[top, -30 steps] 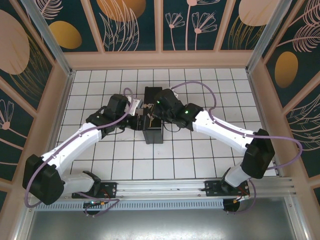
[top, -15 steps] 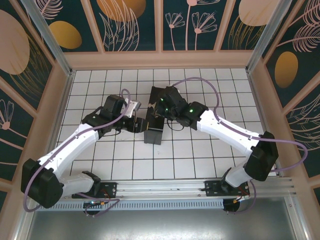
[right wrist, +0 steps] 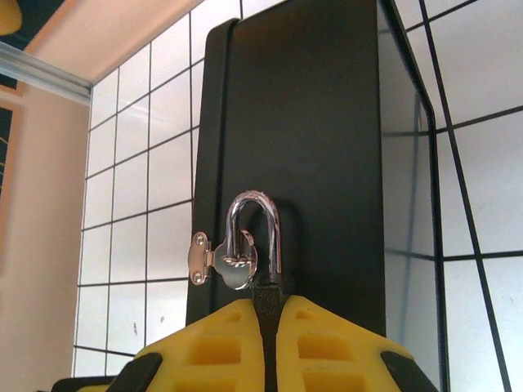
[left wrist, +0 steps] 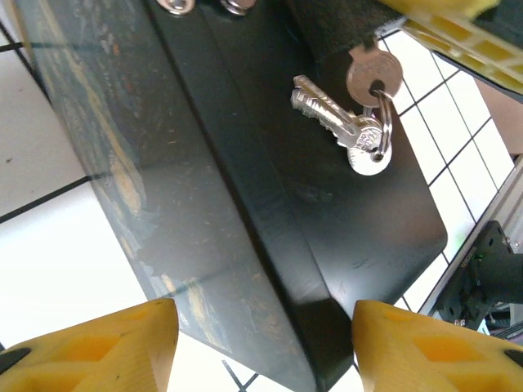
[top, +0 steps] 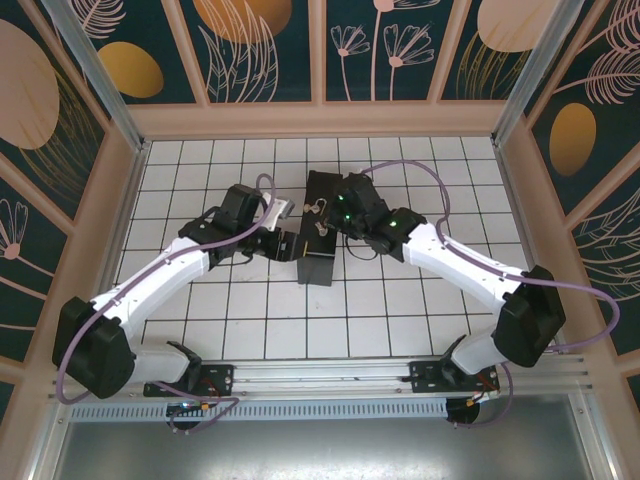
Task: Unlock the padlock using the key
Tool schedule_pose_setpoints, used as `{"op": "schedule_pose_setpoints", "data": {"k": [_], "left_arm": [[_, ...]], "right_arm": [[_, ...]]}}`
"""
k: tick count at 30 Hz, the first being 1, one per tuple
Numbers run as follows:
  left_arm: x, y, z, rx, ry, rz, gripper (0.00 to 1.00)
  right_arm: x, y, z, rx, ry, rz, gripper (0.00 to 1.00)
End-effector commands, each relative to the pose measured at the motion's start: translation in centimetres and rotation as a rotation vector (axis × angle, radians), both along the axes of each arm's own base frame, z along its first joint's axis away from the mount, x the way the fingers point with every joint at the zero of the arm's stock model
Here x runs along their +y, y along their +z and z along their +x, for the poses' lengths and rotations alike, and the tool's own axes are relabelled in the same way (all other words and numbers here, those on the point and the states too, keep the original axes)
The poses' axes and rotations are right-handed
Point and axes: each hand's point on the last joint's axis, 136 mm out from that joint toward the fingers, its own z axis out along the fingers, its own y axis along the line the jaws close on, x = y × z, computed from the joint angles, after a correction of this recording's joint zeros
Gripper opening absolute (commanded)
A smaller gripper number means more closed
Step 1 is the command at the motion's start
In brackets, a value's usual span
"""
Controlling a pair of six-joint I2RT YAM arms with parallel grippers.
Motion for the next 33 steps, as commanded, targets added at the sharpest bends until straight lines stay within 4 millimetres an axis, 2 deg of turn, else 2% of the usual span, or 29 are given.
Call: {"op": "schedule_pose_setpoints", "data": {"k": [1, 4, 10, 12, 15, 16, 17, 18, 20, 21, 22, 26, 29, 31, 33], "left_arm": [[-0.2, -0.4, 0.0, 0.005, -0.015, 0.023, 0.57], [0.1, -0.7, -0.2, 0.012, -0.017, 0.032, 0.55], [0.7, -0.8, 0.2, 0.006, 0.026, 0.058, 0.55], [1.4, -0.9, 0.7, -0.001, 0.056, 0.080, 0.54], [2.8, -1.0, 1.8, -0.015, 0.105, 0.104, 0.55], [3.1, -0.8, 2.1, -0.022, 0.114, 0.102, 0.55], [3.2, -0.6, 2.4, -0.029, 0.117, 0.099, 0.55], [3.1, -0.2, 2.7, -0.039, 0.113, 0.093, 0.56], [2.6, 0.8, 3.1, -0.053, 0.104, 0.071, 0.58], [2.3, 1.3, 3.2, -0.059, 0.095, 0.054, 0.59], [2.0, 1.8, 3.3, -0.065, 0.090, 0.038, 0.59], [1.8, 3.1, 3.7, -0.075, 0.100, 0.019, 0.60], [2.5, 3.5, 3.5, -0.078, 0.140, 0.032, 0.60], [2.5, 3.4, 2.4, -0.057, 0.136, 0.015, 0.59], [2.2, 2.7, 1.2, -0.046, 0.139, 0.052, 0.59]], "right_arm": [[0.0, 2.1, 1.4, -0.085, -0.038, 0.067, 0.00], [-1.3, 2.7, 2.8, -0.127, -0.098, 0.066, 0.00], [-2.7, 2.8, 5.1, -0.133, -0.159, 0.034, 0.00], [-4.8, 3.0, 5.4, -0.116, -0.190, -0.003, 0.00], [-8.8, 3.1, 4.6, -0.075, -0.219, -0.030, 0.00], [-10.4, 2.2, 4.0, -0.032, -0.234, -0.050, 0.00], [-10.9, 1.1, 2.9, -0.003, -0.210, -0.072, 0.00], [-12.4, -0.1, 2.7, 0.033, -0.224, -0.075, 0.00], [-13.5, -3.5, 1.8, 0.085, -0.177, -0.065, 0.02], [-13.7, -4.6, 1.7, 0.094, -0.171, -0.052, 0.05], [-13.6, -5.8, 1.8, 0.087, -0.149, -0.031, 0.13], [-14.9, -8.3, 3.0, 0.079, -0.174, -0.037, 0.30], [-15.6, -7.5, 4.4, 0.058, -0.164, -0.064, 0.36], [-15.8, -5.6, 6.0, 0.020, -0.148, -0.081, 0.43], [-15.7, -3.9, 7.9, -0.026, -0.130, -0.110, 0.45]]}}
